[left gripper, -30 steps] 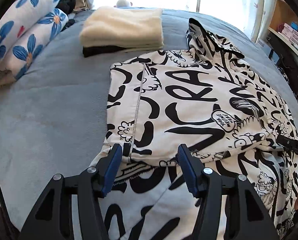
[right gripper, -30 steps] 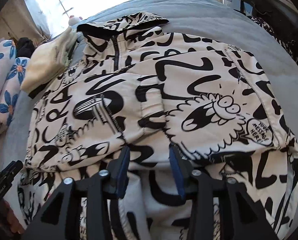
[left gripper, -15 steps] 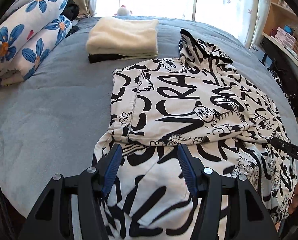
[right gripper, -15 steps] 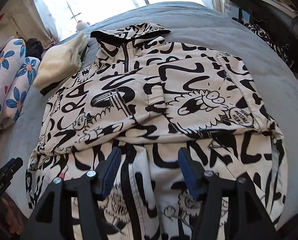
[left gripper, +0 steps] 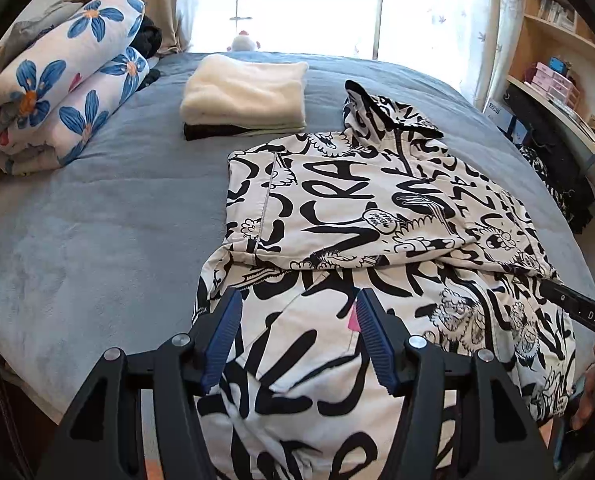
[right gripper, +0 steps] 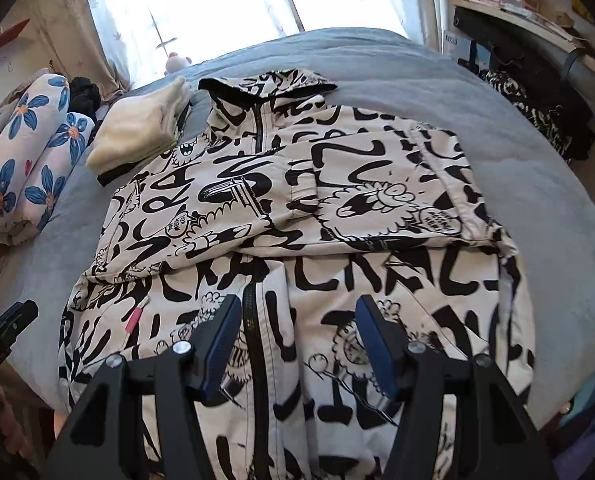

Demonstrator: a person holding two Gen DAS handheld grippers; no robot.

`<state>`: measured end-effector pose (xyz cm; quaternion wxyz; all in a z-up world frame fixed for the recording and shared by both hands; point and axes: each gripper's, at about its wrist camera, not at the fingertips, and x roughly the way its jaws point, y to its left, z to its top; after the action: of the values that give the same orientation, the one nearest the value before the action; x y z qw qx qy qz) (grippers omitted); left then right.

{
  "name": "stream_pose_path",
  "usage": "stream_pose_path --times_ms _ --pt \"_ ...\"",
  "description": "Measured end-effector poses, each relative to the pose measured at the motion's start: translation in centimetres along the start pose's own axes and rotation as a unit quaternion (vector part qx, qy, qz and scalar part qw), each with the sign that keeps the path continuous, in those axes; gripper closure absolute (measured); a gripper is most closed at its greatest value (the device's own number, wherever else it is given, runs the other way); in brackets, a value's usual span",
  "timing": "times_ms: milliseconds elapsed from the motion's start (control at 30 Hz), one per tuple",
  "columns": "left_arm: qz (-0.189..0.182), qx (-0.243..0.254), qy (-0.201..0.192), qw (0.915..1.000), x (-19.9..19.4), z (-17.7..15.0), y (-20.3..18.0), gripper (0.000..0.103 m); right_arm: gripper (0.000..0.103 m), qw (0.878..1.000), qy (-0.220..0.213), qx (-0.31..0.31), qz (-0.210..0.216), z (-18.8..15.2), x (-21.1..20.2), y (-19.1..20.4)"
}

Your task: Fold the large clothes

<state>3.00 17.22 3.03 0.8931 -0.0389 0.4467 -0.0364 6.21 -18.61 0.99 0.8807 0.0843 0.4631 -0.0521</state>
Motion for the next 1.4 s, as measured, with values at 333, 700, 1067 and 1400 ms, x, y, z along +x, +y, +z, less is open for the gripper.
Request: stream_pose_path --times_ms 333,700,1067,1400 --pt "0.0 -0.003 -0.006 1.0 -2.6 -2.6 0.6 0.043 0.044 1.0 -0.02 0.003 -0.01 -2.5 -3.2 -0.9" --pt "-0.012 0.002 0.019 0.9997 -4.2 -6.1 4.2 0.032 0.044 0.996 -0.06 -0.011 -0.058 -5.8 -7.9 -3.7" --pt "-0.057 -0.058 0.151 0.9851 2.6 -12.5 8.6 0.032 0.044 0.998 0.012 0.044 -0.032 -10.3 -6.3 -11.5" --pt "-0.064 -0.069 0.177 0.9797 5.0 -13.7 9.0 0.025 0.044 0.99 0.064 0.123 0.004 -13.0 -3.1 -15.9"
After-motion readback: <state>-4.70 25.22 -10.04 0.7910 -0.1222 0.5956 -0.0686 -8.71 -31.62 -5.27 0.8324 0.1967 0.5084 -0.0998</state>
